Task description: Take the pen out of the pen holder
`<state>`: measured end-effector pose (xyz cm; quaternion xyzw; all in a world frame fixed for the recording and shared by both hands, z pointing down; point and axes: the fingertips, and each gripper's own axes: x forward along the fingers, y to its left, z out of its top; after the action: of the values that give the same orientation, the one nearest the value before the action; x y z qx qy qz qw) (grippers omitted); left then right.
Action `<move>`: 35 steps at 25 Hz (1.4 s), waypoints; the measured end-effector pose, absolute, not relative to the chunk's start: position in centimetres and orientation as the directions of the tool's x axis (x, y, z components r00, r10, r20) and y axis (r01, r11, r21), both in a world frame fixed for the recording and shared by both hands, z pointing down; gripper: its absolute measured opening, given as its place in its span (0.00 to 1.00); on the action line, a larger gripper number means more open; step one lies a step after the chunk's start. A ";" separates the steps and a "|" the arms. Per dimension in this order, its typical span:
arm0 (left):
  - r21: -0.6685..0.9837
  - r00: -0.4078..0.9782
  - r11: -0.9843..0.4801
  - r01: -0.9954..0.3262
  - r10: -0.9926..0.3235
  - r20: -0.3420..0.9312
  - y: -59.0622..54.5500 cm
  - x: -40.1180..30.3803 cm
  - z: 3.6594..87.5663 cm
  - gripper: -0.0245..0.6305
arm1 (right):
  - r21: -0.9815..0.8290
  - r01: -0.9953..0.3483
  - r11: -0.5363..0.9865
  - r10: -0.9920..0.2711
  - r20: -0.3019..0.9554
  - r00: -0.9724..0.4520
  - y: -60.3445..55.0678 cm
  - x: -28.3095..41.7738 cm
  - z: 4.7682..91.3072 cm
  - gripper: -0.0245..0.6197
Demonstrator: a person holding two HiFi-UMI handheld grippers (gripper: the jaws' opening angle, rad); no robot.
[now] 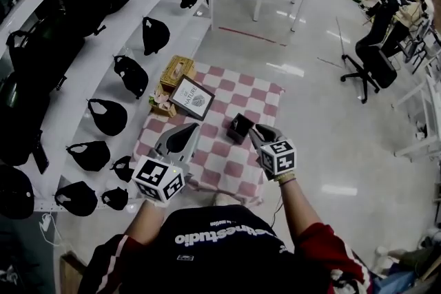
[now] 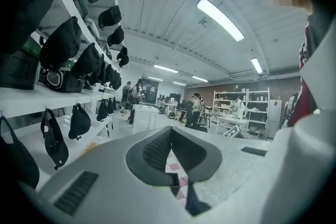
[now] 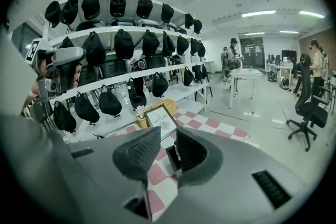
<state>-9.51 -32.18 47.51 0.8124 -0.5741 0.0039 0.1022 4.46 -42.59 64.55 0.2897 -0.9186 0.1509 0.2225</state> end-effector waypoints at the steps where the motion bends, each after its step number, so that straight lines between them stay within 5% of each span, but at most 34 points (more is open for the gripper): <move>1: 0.161 0.335 -0.314 -0.936 -0.934 0.126 -32.2 -9.6 47.6 0.05 | -0.146 -0.591 0.793 -0.455 0.503 -0.735 -42.7 4.2 65.0 0.17; 35: 0.167 0.260 -0.225 -0.960 -0.939 0.224 -35.1 -11.8 51.0 0.04 | -0.111 -0.486 0.867 -0.285 0.691 -0.665 -47.4 -2.4 78.7 0.17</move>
<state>-11.79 -35.12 51.00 0.7819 -0.6073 0.0373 0.1360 -2.37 -47.43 78.65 0.2139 -0.9009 0.1442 0.3490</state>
